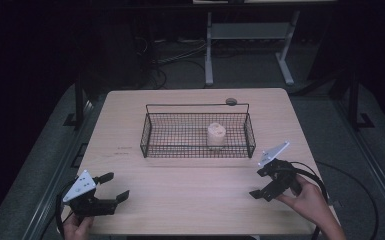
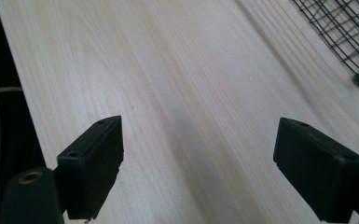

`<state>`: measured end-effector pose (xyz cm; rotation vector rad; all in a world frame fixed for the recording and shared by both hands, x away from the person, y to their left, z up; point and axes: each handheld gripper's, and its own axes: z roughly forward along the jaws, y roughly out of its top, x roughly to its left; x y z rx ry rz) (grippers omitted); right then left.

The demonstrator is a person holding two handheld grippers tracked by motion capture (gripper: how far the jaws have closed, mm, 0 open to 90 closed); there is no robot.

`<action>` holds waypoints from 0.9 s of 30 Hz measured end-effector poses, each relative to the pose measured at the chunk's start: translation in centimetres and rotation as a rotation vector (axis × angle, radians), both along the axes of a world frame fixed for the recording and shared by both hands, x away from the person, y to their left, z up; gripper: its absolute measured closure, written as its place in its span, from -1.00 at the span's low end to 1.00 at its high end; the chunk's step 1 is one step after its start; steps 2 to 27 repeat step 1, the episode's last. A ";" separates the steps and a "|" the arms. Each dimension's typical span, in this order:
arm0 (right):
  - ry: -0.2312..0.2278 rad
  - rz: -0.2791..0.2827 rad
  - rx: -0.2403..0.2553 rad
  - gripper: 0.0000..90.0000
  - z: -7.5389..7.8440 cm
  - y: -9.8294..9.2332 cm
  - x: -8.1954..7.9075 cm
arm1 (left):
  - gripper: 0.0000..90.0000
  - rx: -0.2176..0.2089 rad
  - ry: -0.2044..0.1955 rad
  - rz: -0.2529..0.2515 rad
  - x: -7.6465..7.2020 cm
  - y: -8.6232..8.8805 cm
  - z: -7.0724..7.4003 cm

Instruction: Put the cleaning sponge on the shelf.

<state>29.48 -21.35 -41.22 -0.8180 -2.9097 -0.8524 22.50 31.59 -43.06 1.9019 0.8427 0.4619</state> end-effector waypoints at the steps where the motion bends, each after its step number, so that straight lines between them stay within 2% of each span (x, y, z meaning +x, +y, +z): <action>1: -0.005 0.000 0.002 -0.66 0.0 0.1 -0.2 | -0.69 0.003 0.001 -0.003 0.0 0.0 0.0; 27: -0.005 0.000 0.002 -0.66 0.0 0.1 -0.2 | -0.69 0.003 0.001 -0.003 0.0 0.0 0.0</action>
